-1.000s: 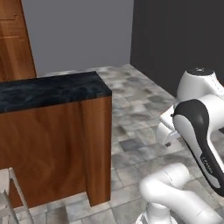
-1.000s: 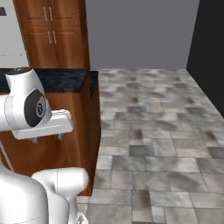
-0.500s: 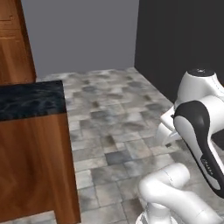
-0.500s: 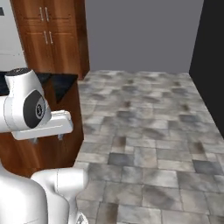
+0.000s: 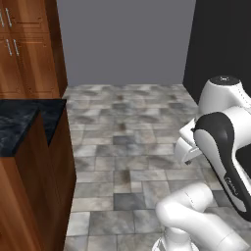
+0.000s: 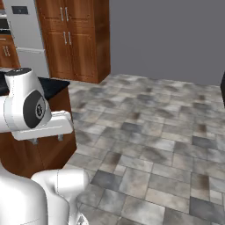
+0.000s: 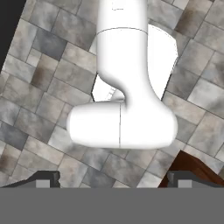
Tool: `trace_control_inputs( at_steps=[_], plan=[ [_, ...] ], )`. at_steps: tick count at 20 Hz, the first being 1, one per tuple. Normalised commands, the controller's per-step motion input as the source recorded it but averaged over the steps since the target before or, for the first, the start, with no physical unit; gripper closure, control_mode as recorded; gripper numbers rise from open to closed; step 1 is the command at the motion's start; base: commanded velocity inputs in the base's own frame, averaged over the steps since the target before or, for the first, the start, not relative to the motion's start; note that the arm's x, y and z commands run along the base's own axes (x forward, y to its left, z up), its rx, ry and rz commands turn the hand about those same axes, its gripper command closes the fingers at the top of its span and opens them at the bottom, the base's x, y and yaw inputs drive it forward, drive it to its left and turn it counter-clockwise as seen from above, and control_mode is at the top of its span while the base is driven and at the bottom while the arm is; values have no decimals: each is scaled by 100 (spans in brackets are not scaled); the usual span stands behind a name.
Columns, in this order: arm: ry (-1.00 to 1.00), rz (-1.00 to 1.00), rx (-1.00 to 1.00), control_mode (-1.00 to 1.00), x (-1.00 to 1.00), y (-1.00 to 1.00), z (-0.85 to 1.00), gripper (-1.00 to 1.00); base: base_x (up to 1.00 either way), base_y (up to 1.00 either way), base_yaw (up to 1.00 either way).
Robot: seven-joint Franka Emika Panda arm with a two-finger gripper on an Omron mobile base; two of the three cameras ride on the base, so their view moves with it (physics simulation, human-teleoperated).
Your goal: Pick up the bowls from the cabinet and place each bowl in front of a stool on the dining counter.
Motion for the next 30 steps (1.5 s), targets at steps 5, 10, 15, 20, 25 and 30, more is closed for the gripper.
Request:
trace_control_inputs(
  at_steps=[5, 10, 15, 20, 25, 30],
  plan=[
    [0, 0, 0, 100, 0, 0, 0, -100, 88, -96, 51],
    [0, 0, 0, 100, 0, 0, 0, -100, 92, -68, 60],
    [0, 0, 0, 100, 0, 0, 0, -100, 82, -61, 64],
    [0, 0, 0, 100, 0, 0, 0, -100, 77, -68, 64],
    [0, 0, 0, 100, 0, 0, 0, -100, 52, -96, 58],
    [0, 0, 0, 100, 0, 0, 0, -100, 44, -100, 53]
  ],
)
